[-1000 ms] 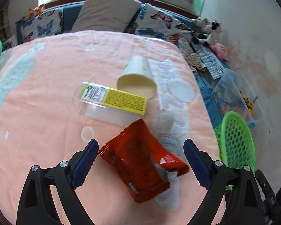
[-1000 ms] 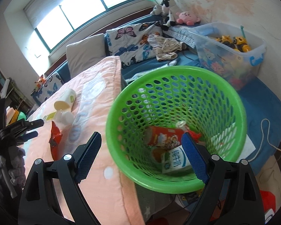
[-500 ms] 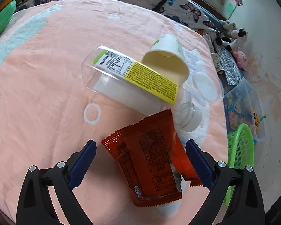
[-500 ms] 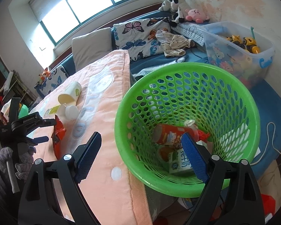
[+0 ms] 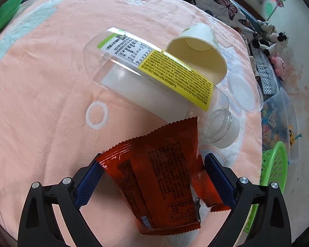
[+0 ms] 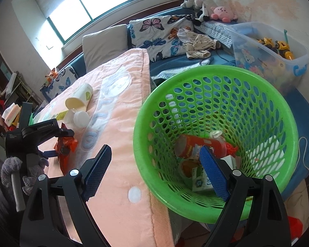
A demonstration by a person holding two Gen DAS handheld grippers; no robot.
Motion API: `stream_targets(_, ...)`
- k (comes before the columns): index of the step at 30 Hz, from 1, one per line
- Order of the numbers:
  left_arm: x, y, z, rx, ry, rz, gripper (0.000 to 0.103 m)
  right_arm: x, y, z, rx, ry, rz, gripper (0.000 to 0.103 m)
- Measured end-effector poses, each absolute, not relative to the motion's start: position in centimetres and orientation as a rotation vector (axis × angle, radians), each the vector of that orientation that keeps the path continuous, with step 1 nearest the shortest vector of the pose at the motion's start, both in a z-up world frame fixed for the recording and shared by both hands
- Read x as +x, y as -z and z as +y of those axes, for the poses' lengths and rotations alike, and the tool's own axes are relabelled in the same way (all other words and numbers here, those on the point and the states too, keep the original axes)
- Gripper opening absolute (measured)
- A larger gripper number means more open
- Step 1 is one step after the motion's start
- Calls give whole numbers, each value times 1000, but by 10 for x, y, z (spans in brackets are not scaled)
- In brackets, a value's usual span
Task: Collect trash
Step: 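Move the left tool to the red snack wrapper and grasp it, then grasp the clear plastic bottle with the right tool while the left holds the wrapper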
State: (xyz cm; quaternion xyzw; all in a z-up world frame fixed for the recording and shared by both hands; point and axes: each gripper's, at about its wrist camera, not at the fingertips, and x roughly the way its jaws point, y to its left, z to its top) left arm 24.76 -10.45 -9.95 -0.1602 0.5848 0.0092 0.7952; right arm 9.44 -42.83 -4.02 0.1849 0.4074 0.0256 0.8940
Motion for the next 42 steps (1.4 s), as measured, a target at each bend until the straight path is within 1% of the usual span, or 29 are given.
stream_targets(1, 247, 99, -105, -338, -15, 1254, 93, 95, 40, -428, 382, -54, 846, 87)
stream_targets(2, 247, 99, -105, -333, -9, 1253, 90, 96, 41, -427, 380, -55, 849, 87)
stream_targets(3, 247, 99, -105, -329, -7, 1251, 85, 97, 41, -426, 379, -55, 851, 87)
stream_targets(4, 246, 98, -105, -321, 2, 1245, 83, 98, 42, -424, 378, -59, 853, 87)
stream_targets(6, 244, 97, -103, -314, 15, 1240, 71, 99, 42, -422, 373, -64, 855, 87)
stream_targets(7, 242, 96, -101, -314, 23, 1235, 69, 100, 41, -419, 368, -67, 857, 87)
stream_targets(9, 242, 96, -97, -317, 39, 1232, 61, 101, 41, -416, 362, -74, 857, 87)
stream_targets(12, 238, 95, -92, -321, 60, 1226, 54, 103, 39, -410, 349, -82, 856, 87)
stream_targets(15, 231, 91, -85, -323, 87, 1217, 50, 105, 36, -404, 337, -93, 856, 87)
stream_targets(22, 219, 79, -65, -311, 117, 1185, 46, 117, 26, -381, 281, -136, 854, 87)
stream_targets(27, 214, 71, -43, -308, 109, 1160, 44, 134, 17, -346, 182, -200, 855, 87)
stream_targets(42, 213, 51, 15, -328, 72, 1088, 43, 182, 9, -256, -34, -384, 858, 87)
